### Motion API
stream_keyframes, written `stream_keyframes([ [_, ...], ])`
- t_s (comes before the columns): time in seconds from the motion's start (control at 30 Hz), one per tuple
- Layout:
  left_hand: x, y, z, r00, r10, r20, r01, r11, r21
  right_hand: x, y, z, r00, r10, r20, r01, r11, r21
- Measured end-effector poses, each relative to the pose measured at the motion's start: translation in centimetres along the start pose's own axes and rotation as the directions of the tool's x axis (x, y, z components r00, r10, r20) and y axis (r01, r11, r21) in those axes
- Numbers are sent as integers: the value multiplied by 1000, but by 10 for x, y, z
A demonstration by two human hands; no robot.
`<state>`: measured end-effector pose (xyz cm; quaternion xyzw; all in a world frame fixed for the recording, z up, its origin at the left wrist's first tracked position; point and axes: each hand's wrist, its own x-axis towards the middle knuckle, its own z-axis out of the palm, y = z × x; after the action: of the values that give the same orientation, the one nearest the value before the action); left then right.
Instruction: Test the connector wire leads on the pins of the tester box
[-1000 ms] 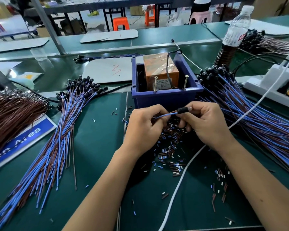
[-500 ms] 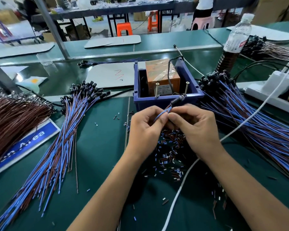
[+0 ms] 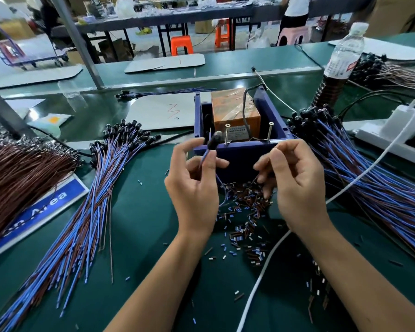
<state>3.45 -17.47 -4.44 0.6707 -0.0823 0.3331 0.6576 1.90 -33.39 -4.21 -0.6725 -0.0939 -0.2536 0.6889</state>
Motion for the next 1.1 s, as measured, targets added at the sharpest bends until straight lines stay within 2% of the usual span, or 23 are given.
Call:
stream_keyframes([
  [0.17, 3, 0, 1, 995, -96, -30, 95, 994, -50, 1, 3, -7, 955, -189, -229, 112, 944, -312],
  [0.33, 2, -3, 2, 996, -91, 6, 91, 991, -95, 6, 2, -3, 906, -366, -213, 221, 838, -499],
  [0.57, 1, 0, 4, 997, -72, 35, 74, 995, -73, 14, 3, -4, 868, -465, -172, 290, 757, -585],
  [0.77, 0, 1, 3, 998, -46, 41, 48, 998, -42, 14, 0, -3, 885, -449, -122, 304, 756, -580],
  [1.1, 1, 3, 1, 1000, -28, 9, 28, 999, -24, 14, 1, -6, 896, -425, -127, 290, 777, -559],
])
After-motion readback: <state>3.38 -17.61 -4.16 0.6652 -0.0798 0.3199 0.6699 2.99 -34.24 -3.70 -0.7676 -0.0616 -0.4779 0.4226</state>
